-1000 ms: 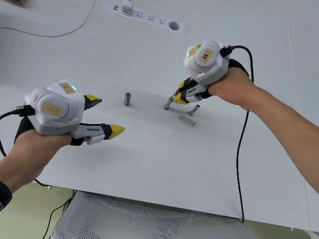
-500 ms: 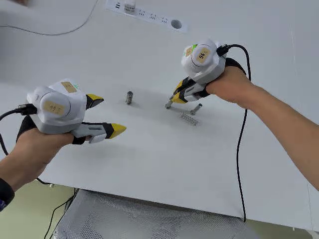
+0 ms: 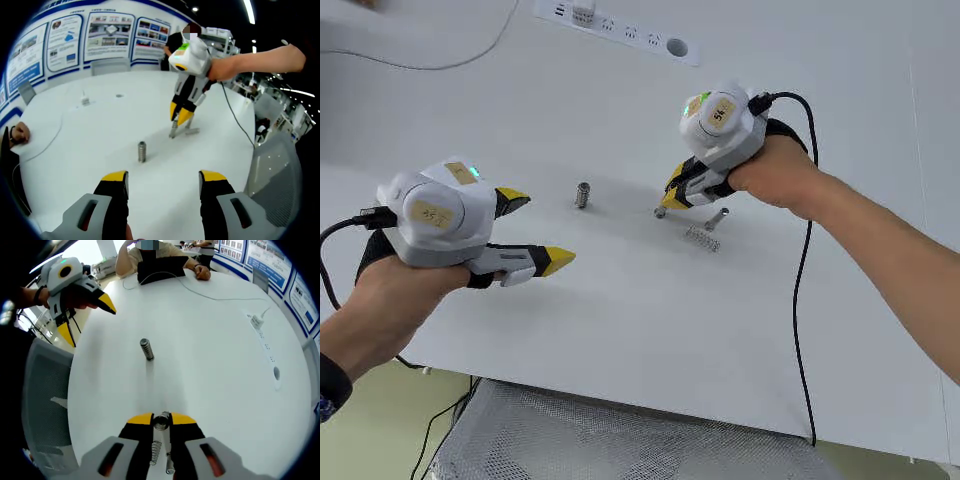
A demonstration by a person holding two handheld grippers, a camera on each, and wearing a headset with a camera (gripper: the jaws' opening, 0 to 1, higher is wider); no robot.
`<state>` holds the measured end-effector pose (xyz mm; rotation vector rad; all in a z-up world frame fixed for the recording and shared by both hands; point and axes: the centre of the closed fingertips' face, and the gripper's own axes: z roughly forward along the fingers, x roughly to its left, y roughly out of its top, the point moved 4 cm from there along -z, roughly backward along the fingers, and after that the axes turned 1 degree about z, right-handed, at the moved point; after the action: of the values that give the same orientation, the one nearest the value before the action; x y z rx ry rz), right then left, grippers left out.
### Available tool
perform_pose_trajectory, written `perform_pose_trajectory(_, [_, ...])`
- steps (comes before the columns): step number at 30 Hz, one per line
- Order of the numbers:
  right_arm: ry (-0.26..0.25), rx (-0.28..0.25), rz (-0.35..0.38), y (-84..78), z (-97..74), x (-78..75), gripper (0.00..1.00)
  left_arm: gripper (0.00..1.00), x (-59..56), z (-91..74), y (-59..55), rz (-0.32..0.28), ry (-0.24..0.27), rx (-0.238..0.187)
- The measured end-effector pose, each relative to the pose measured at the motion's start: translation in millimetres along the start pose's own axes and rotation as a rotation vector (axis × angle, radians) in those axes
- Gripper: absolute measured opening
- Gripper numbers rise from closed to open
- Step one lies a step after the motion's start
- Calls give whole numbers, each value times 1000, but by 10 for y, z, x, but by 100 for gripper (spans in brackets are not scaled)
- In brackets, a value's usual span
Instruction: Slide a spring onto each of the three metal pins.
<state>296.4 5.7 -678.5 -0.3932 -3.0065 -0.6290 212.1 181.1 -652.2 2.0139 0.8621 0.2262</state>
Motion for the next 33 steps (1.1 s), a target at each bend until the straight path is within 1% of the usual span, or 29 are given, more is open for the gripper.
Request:
perform_pose_trajectory(8, [7, 1, 4, -11, 52, 13, 14, 58, -12, -6, -17, -4, -2, 3])
perform_pose_trajectory(19, [17, 19, 7, -91, 173, 41, 14, 57, -11, -2, -48, -9, -2, 9])
perform_pose_trajectory(27, [12, 10, 19, -95, 205, 29, 14, 57, 1, 7, -46, -10, -1, 11])
perform_pose_trajectory(33, [12, 9, 24, -98, 228, 44, 14, 57, -17, 9, -42, -9, -5, 10])
